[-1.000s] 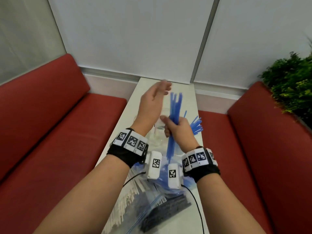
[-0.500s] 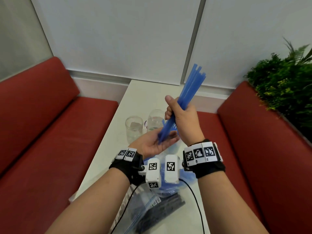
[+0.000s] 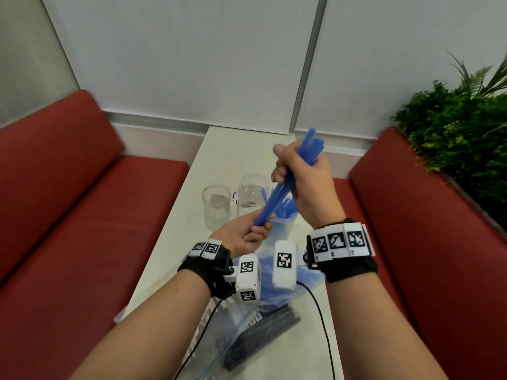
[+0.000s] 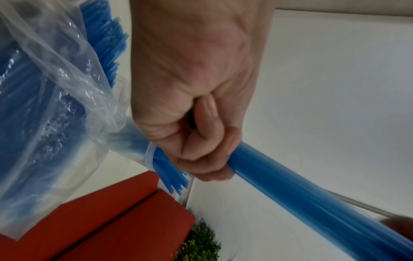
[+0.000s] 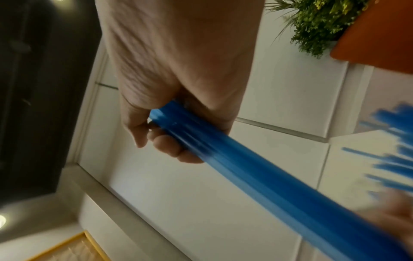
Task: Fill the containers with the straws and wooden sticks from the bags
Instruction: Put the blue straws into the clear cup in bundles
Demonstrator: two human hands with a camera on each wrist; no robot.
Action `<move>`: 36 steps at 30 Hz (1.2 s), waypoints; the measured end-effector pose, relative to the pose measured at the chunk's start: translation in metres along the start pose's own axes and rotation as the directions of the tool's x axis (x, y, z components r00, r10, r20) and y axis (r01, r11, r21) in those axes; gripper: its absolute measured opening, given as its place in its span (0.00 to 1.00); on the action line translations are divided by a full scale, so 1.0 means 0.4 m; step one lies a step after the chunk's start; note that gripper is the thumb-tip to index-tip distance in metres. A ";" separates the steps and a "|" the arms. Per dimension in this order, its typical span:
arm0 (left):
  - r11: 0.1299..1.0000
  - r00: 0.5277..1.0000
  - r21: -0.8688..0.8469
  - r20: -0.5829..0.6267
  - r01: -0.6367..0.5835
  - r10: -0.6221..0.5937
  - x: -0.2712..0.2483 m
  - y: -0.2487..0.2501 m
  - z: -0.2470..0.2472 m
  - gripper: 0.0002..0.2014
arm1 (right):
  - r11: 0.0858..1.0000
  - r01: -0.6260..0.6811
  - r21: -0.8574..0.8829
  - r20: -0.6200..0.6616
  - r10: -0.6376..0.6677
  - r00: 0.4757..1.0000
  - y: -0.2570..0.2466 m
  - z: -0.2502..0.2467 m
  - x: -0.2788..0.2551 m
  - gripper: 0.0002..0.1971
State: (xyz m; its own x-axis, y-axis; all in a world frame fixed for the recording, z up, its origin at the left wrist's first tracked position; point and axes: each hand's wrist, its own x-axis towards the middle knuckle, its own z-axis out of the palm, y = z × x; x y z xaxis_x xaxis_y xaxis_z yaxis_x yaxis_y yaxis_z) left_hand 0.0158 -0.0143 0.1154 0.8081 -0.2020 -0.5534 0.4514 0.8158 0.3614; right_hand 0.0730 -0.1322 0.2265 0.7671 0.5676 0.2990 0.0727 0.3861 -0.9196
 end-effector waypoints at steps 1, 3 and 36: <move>1.000 1.000 -0.010 0.023 0.014 -0.014 -0.003 0.002 -0.006 0.06 | 0.999 -0.007 0.036 0.017 0.007 1.000 -0.014 0.003 0.008 0.17; 0.995 0.993 -0.045 0.091 0.084 -0.079 -0.006 0.009 -0.017 0.05 | 0.996 -0.050 0.075 0.061 0.045 0.997 -0.028 0.009 0.012 0.21; 0.601 0.780 0.798 -0.348 -0.044 0.519 0.092 0.012 -0.180 0.09 | 0.554 -0.494 -0.670 -0.196 0.510 0.837 0.099 -0.233 0.171 0.06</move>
State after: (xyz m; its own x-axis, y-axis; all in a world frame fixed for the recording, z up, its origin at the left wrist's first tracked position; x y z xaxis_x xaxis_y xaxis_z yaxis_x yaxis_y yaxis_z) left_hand 0.0204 0.0211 0.0427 0.7334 0.4546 -0.5055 0.5376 0.0673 0.8405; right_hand 0.1877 -0.1457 0.1867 0.8042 0.5300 -0.2690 0.0882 -0.5539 -0.8279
